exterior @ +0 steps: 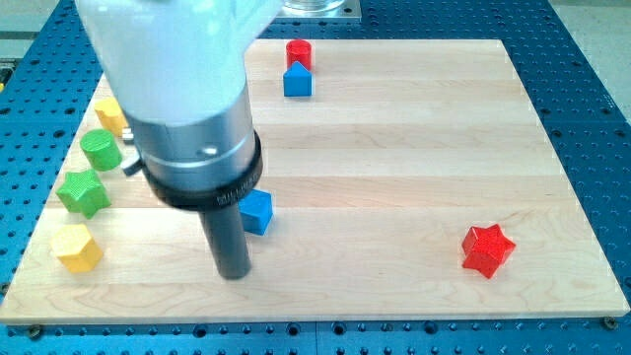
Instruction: Move the blue blocks vertically to the red circle
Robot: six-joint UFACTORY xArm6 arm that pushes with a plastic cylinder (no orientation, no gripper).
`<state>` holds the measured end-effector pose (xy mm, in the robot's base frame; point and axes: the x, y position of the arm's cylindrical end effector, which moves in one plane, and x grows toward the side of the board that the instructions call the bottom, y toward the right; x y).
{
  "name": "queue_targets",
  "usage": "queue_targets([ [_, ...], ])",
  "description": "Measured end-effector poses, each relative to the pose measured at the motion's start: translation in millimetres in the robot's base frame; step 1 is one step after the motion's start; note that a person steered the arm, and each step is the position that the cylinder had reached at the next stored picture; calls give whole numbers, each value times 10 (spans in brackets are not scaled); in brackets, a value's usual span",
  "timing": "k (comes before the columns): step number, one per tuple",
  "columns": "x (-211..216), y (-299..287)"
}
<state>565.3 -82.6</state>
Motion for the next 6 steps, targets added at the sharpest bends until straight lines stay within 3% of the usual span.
queue_targets([
  [1, -602, 373],
  [3, -939, 486],
  [6, -1355, -345],
])
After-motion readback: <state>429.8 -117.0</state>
